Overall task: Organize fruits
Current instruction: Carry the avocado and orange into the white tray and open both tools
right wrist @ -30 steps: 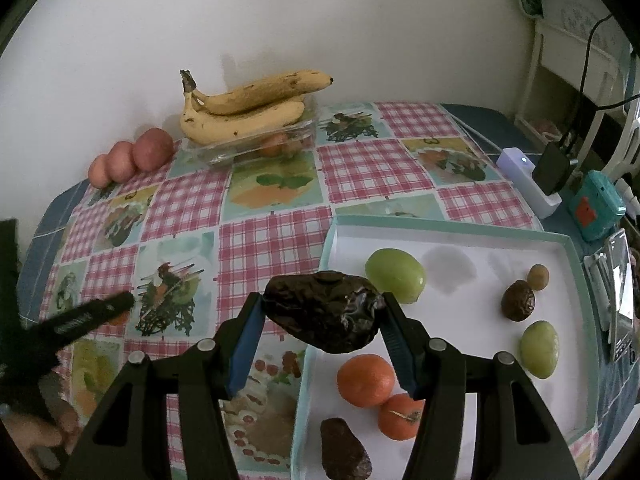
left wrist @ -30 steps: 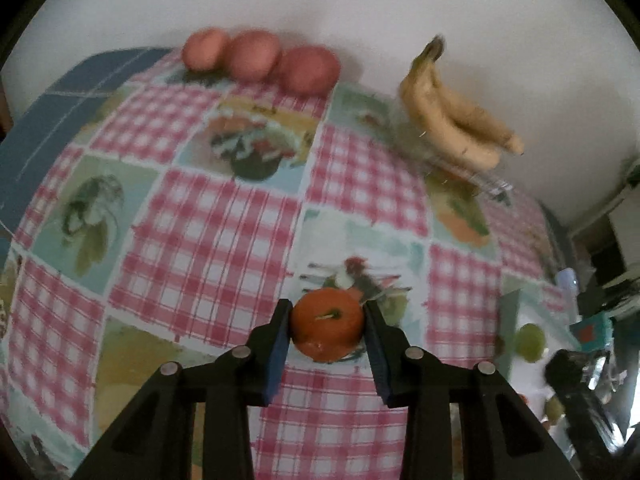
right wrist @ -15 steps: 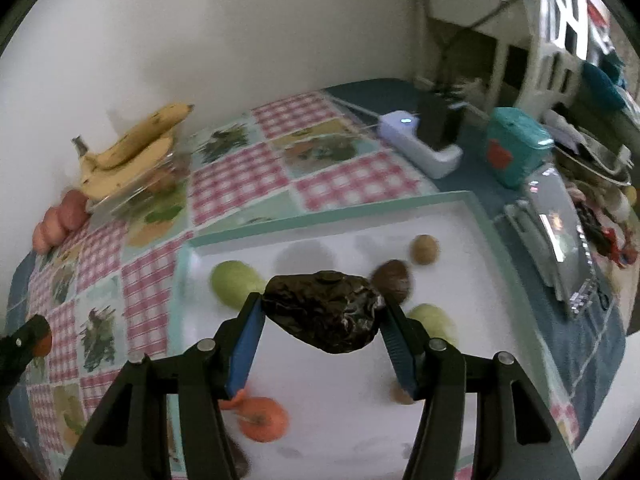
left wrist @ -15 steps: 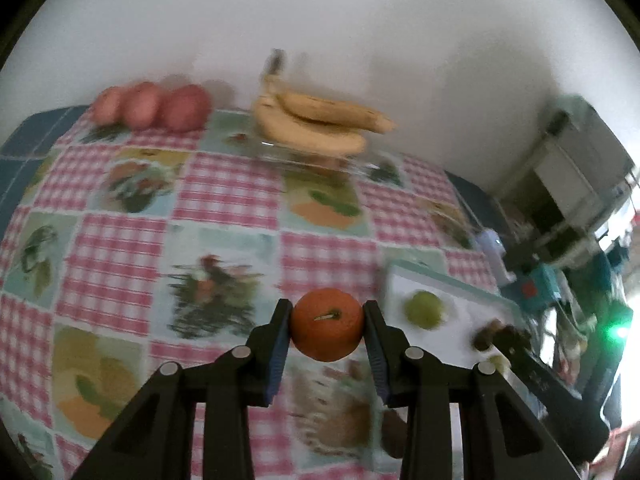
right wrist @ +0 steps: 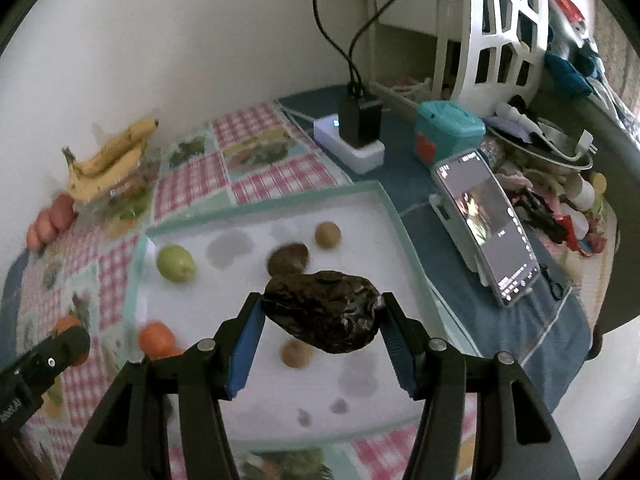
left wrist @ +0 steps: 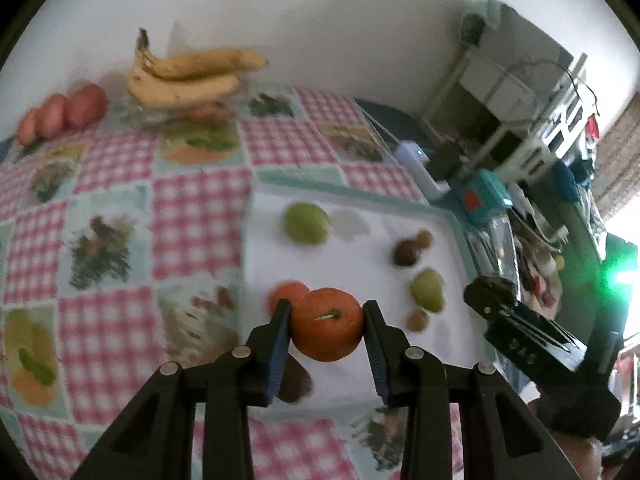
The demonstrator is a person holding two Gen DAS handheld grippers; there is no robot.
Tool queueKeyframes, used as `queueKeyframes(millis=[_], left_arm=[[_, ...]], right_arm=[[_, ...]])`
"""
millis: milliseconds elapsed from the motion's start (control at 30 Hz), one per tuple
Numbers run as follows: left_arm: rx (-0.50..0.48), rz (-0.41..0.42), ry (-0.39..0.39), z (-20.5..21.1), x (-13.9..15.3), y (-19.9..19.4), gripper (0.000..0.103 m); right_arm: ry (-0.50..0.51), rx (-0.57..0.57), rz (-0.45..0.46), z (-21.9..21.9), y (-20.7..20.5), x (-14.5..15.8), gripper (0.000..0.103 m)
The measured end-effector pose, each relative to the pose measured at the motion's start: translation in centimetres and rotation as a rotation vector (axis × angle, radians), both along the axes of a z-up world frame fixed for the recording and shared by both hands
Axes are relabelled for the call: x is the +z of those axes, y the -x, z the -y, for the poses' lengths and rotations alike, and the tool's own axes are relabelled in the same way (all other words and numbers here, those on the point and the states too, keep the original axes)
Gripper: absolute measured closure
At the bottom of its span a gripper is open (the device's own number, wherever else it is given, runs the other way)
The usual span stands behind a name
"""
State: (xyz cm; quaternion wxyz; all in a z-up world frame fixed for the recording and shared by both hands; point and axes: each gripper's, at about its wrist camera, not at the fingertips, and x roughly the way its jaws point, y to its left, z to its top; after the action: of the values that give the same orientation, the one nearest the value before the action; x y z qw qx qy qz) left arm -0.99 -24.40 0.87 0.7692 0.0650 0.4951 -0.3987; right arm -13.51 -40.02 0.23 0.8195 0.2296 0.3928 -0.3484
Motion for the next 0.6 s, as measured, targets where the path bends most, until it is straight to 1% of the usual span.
queueKeyframes(millis=[167,267,400,533,600], left_arm=[[-0.047,-0.017,-0.06,1.5,-1.6,2.1,0.065],[-0.072,-0.014,-0.115,2.4,-3.2,3.3,0.065],[-0.088,-0.037,-0.154,2.9,-5.0,3.8,0.065],[-0.095,-0.03,-0.191,3.2,-6.1,4.1,0.065],[-0.09,-0.04,-0.202,3.3,-6.9,3.9,0.065]], right_arm=[[-0.026,0.026,-0.041,0.3,1.5,-1.7,0.043],[-0.051,0.042,-0.059,0.3,2.0,-2.9,0.043],[-0.096,0.05,-0.083,0.3,2.1,-4.5,0.043],[-0.125,0.058,-0.098,0.5,1.9,-5.7,0.043],[-0.142,0.06,-0.109,0.5,1.8,-6.4,0.043]])
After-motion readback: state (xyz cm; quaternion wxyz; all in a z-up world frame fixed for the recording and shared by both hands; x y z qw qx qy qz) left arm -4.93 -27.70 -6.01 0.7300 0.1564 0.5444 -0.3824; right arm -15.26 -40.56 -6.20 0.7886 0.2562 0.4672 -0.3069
